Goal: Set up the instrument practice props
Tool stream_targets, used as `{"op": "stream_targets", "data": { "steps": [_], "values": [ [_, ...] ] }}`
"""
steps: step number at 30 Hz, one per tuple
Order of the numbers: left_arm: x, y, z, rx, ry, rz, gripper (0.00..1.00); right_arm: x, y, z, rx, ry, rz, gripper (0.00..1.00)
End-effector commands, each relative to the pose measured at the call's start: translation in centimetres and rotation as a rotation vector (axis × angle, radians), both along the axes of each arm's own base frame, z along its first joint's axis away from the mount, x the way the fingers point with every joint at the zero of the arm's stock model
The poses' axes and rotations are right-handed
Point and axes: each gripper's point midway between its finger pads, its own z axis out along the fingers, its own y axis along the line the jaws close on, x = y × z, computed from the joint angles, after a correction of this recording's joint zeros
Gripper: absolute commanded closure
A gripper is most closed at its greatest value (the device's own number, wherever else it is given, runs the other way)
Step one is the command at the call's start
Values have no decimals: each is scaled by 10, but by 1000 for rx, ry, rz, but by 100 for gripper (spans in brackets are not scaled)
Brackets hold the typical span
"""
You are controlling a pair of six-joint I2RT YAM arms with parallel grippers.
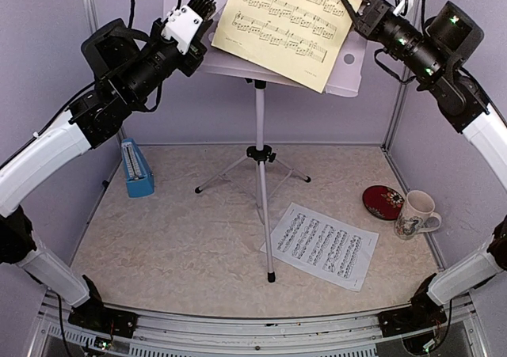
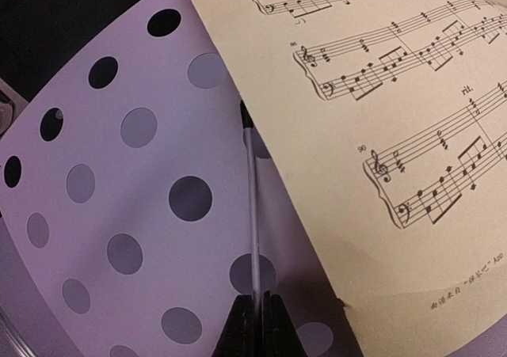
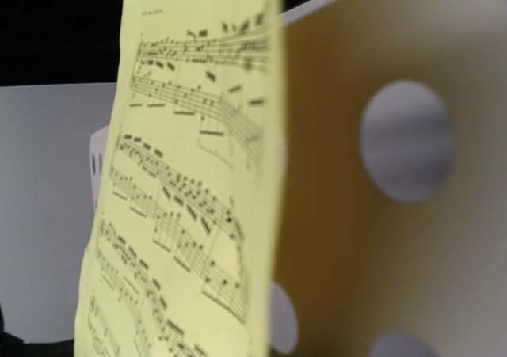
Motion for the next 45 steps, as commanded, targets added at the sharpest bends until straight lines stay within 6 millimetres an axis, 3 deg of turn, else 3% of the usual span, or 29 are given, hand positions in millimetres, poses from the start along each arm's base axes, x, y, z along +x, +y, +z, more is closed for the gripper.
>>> {"op": "stream_targets", "data": {
  "steps": [1,21,26,30,39,45],
  "values": [
    [-11,3,19,-60,-48,-17,100,1,3,6,-8,-23,-77,100],
    [-55,20,19,-301,-243,-99,100,-8,-1,9,-28,-61,-280,100],
    [-55,14,14,-292,-253,-117,100,-9,-2,9,-27,-70,-287,100],
    [-54,8,12,-282,-256,-129,100,-12,6,10,-33,-88,-261,100],
    [-48,-3,9,-265,-241,-129,100,-28,46,15,-92,-188,-212,100],
    [-46,-3,6,-263,-240,-122,100,-38,54,20,-98,-234,-226,100]
  ]
}}
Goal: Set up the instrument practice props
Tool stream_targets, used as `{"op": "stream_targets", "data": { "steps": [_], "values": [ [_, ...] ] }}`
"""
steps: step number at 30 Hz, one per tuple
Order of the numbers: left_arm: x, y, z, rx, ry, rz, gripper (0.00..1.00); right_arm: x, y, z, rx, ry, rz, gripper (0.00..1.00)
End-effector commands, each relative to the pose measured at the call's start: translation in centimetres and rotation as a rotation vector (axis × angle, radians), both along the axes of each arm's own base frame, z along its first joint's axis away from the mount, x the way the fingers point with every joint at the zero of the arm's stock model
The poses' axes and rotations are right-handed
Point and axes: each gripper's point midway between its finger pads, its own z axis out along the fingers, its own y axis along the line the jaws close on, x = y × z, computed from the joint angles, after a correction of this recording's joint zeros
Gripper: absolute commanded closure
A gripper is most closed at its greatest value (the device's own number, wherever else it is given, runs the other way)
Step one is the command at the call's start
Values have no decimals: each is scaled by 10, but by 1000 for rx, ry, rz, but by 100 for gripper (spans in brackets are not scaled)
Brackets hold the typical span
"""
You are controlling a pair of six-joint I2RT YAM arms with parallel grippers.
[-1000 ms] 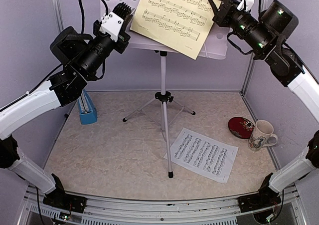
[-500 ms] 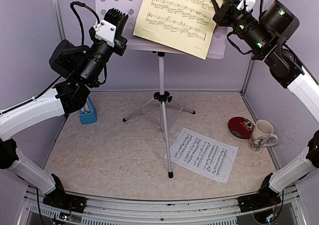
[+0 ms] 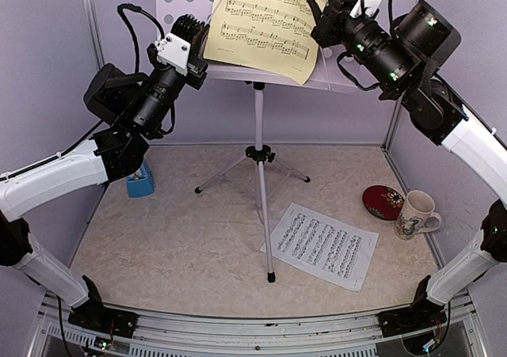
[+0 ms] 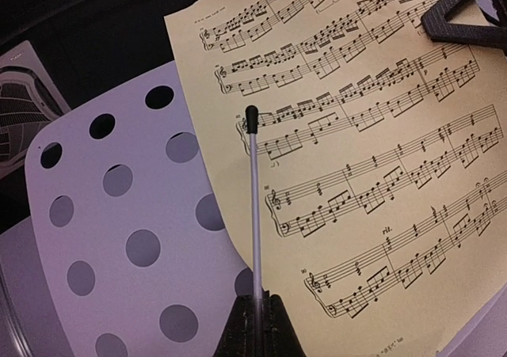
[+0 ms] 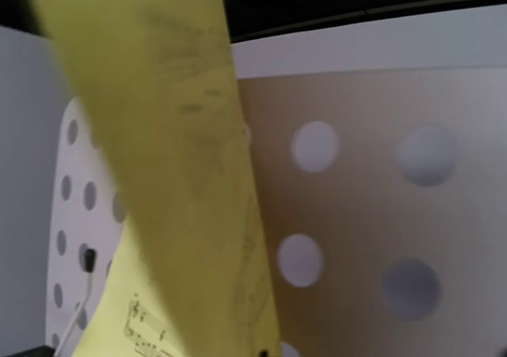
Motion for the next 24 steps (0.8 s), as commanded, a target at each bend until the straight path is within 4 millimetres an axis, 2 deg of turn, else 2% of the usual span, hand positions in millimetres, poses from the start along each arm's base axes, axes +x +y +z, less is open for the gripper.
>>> {"op": "stream_targets", "data": {
  "steps": [1,4,8,15,24],
  "values": [
    [-13,-2,13,-27,-45,-39,100,-11,-4,20,22,-80,-16,100],
    [-13,-3,12,-23,-46,-47,100,-10,6,17,-7,-98,-6,100],
    [-14,-4,11,-19,-44,-55,100,-13,4,21,12,-146,-21,100],
    [-17,-2,13,-22,-43,-61,100,-23,-23,39,62,-198,-85,100],
    [-14,-7,9,-17,-41,-63,100,-26,-12,40,52,-224,-38,100]
  ]
}}
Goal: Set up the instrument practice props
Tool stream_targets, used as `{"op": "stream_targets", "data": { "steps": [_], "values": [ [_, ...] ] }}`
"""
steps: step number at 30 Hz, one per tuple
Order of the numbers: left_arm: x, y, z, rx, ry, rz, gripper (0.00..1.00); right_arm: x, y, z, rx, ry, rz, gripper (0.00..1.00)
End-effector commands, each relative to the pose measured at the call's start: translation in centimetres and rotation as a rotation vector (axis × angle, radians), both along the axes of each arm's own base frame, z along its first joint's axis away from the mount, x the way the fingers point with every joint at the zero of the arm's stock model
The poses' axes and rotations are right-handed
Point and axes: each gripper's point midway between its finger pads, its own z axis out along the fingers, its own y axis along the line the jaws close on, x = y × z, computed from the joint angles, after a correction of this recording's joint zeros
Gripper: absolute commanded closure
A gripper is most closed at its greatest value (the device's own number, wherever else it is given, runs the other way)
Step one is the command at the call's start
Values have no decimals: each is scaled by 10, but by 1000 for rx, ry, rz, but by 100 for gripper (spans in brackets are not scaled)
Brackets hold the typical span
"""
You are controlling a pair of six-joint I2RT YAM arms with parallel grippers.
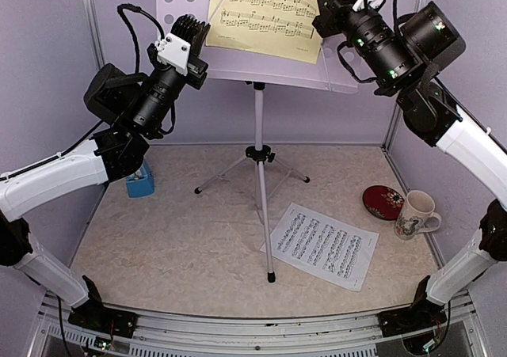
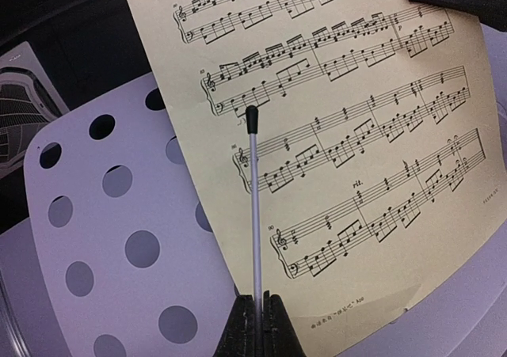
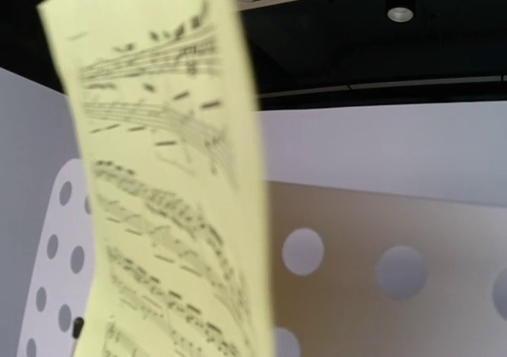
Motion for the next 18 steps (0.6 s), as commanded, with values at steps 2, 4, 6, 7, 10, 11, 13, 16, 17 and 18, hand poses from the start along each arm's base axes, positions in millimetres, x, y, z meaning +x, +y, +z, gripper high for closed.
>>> {"op": "stream_targets", "data": {
  "steps": [2,4,6,7,10,11,13,16,17,18],
  "values": [
    [-13,-7,9,-17,-39,-59,100,-15,2,14,18,-51,59,100],
    [-14,-7,10,-17,-41,-64,100,-13,13,10,-8,-53,80,100],
    [-13,-9,8,-14,-38,-67,100,-10,22,7,-25,-56,90,100],
    [-14,-9,8,-14,-37,-68,100,-8,26,4,-33,-56,91,100],
    [-14,-9,6,-10,-37,-67,100,-7,36,-2,-46,-67,107,100],
    [-14,-9,7,-11,-38,-67,100,-7,36,-1,-43,-71,112,100],
    [-14,-9,7,-10,-39,-66,100,-7,39,-2,-41,-76,120,100],
    [-16,-9,6,-9,-41,-72,100,-7,43,-1,-37,-85,133,100],
    [-16,-9,7,-10,-42,-73,100,-6,45,-1,-36,-86,135,100],
    [-16,-9,7,-9,-43,-73,100,-5,46,-1,-34,-86,133,100]
  ]
}}
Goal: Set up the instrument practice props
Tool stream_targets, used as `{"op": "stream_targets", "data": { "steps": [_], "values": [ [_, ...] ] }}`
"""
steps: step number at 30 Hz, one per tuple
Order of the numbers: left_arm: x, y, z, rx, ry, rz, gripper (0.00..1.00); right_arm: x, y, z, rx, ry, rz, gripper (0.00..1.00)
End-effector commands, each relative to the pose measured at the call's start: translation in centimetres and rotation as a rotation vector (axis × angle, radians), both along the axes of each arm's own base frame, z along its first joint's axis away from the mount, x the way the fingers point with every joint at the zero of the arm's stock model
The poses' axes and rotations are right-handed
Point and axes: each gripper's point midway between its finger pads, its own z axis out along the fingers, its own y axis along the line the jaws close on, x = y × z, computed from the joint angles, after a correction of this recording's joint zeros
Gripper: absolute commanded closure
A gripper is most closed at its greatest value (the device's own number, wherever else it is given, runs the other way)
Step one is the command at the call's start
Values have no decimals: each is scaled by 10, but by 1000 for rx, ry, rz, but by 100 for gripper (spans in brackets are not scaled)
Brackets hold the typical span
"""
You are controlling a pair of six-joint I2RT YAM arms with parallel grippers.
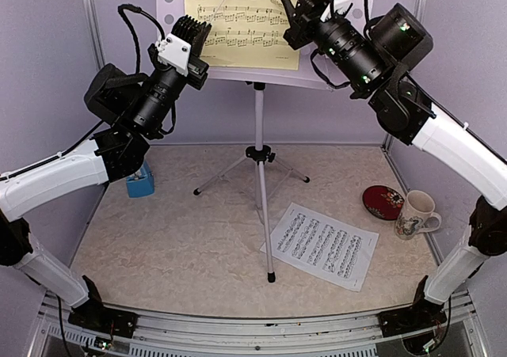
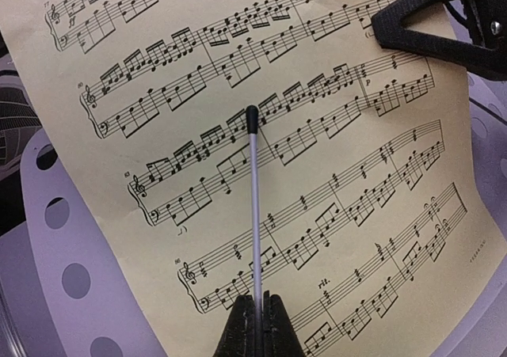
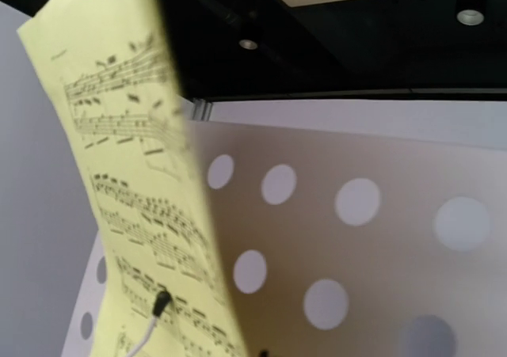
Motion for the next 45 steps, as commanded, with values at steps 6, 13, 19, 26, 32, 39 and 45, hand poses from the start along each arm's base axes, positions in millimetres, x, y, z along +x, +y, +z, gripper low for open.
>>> {"op": "stream_targets", "data": {
  "steps": [6,13,19,26,32,39,45],
  "values": [
    [-16,-10,7,-13,-38,-65,100,-1,-8,19,110,-36,38,100],
    [-18,-10,9,-12,-42,-67,100,14,-7,16,136,5,99,100],
    [-17,-11,7,-9,-41,-66,100,19,12,13,89,15,156,100],
    [-17,-11,7,-7,-41,-69,100,25,32,9,33,17,181,100],
    [-17,-13,5,1,-41,-70,100,30,40,7,-47,-9,137,100],
    [-15,-15,4,7,-41,-71,100,32,39,8,-96,-48,95,100],
    [-15,-18,2,9,-37,-78,100,34,40,12,-133,-98,48,100]
  ]
}}
